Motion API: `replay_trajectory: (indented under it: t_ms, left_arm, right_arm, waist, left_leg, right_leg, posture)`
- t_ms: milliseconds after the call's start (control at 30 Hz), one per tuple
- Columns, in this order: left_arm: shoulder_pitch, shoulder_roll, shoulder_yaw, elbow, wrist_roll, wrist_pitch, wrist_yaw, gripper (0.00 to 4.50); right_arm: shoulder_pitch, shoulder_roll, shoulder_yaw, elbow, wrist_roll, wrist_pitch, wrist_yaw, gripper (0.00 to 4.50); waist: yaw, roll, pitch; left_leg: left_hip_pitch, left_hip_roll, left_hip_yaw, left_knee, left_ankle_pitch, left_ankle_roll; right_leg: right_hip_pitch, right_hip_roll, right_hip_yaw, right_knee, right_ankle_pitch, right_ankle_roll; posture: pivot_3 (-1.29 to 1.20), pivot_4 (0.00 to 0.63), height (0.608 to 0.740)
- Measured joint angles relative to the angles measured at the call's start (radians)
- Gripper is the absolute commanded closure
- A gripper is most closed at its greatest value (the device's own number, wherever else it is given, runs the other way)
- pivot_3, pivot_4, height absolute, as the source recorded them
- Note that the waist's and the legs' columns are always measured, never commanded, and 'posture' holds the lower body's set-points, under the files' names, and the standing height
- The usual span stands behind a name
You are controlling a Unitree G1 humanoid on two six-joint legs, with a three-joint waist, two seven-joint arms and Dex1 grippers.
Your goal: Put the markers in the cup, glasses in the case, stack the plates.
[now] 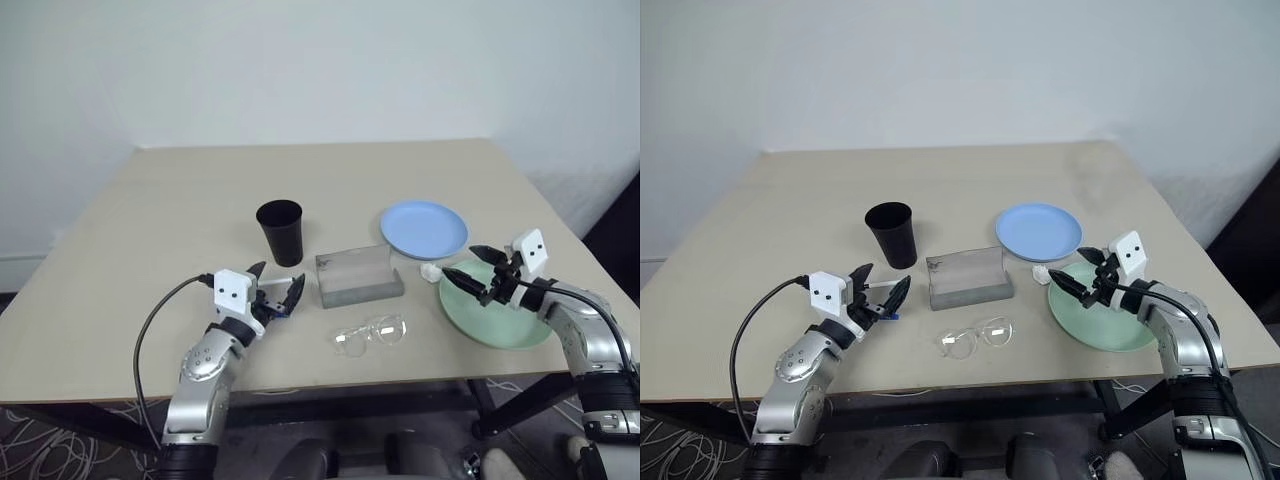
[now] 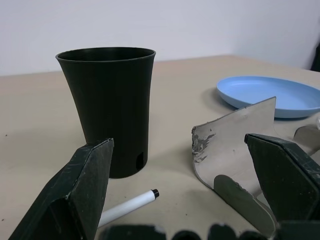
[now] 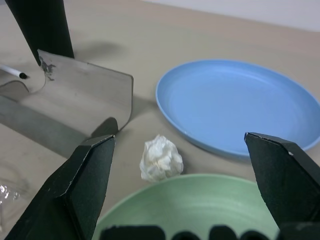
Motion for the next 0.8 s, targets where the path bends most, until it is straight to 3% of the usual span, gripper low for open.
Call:
replay_trajectory:
  t_ms: [333, 800]
  left_arm:
    - [0.024, 0.001, -0.003, 0.0, 0.001, -0.005, -0.003, 0.04]
    - [-0.01, 0.016, -0.018, 0.043, -0.006, 0.007, -0.063, 0.04]
  right_arm:
    - [-0.034, 0.014, 0.004, 0.063, -0.019, -0.045, 0.003, 0.0]
    - [0.111, -0.023, -0.023, -0.227, 0.023, 0.099, -0.04, 0.0]
  waist:
    - [0.0, 0.0, 0.0]
    - [0.008, 0.0, 0.0]
  left_leg:
    - [0.002, 0.002, 0.006, 0.0, 0.0, 0.001]
    - [0.001, 0.002, 0.008, 0.001, -0.001, 0.003]
  right_leg:
    - [0.0, 0.0, 0.002, 0.0, 0.0, 0.0]
    - [0.0, 0.0, 0.003, 0.0, 0.001, 0.0]
  posture:
    - [0.0, 0.0, 0.728]
    - [0.0, 0.0, 0.728]
